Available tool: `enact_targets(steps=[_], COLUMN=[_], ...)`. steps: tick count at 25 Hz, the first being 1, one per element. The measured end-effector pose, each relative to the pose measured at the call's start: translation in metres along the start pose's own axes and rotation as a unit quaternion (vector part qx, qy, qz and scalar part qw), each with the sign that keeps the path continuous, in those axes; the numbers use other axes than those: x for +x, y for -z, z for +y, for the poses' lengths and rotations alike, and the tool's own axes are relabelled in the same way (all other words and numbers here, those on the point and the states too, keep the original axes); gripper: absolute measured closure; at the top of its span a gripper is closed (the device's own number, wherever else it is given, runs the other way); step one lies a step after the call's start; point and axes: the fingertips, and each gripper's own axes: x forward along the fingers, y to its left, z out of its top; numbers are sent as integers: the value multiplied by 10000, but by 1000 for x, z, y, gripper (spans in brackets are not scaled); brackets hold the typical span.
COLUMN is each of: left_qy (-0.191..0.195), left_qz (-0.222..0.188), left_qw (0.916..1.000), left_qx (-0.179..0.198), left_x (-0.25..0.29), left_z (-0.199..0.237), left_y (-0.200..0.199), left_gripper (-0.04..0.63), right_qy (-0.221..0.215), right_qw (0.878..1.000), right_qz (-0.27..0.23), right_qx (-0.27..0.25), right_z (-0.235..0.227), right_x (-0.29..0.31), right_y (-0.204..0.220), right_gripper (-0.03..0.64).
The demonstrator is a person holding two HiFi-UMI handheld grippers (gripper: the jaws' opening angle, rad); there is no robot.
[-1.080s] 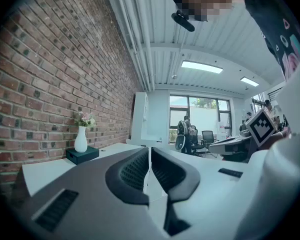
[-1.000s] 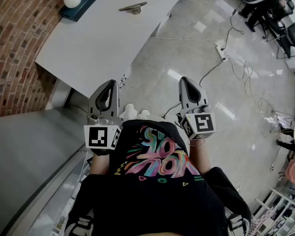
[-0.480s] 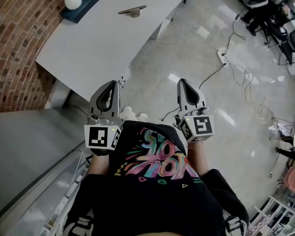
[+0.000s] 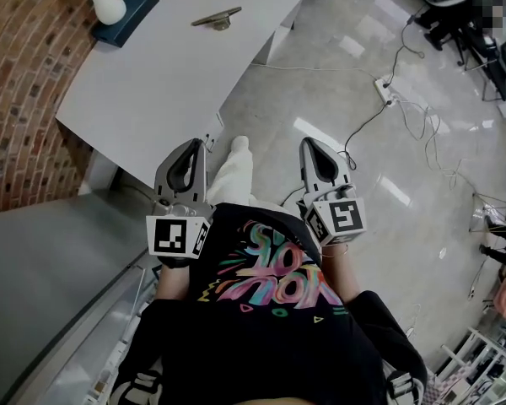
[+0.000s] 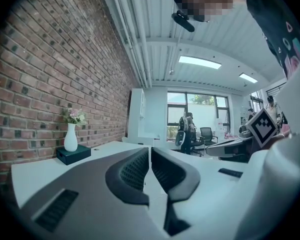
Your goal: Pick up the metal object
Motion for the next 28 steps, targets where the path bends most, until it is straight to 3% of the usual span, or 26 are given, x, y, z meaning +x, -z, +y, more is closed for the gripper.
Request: enact_targets(steps=[4,15,19,28], left_qy=[63,324,324,258], left_qz=[14,84,168,321], left_qw=[10000,9992,9989,9975], left_qx=[-28,-199,-310,-569], left_x=[47,191,222,265], left_z=[19,93,115,160], left_y=[-2,-23,-21,-6], left_gripper=[561,561,561,561], right_qy=[4,-94,-154,-118], right_qw=[9999,9999,9982,9990], right_qz=[100,64,574,431], right_qx=[28,-26,-69,-50], right_z=[-23,-62,-69,-82], right_x=[42,193,229,303], right_y=[-4,-66,-60,-73], right_gripper=[600,600,600,600])
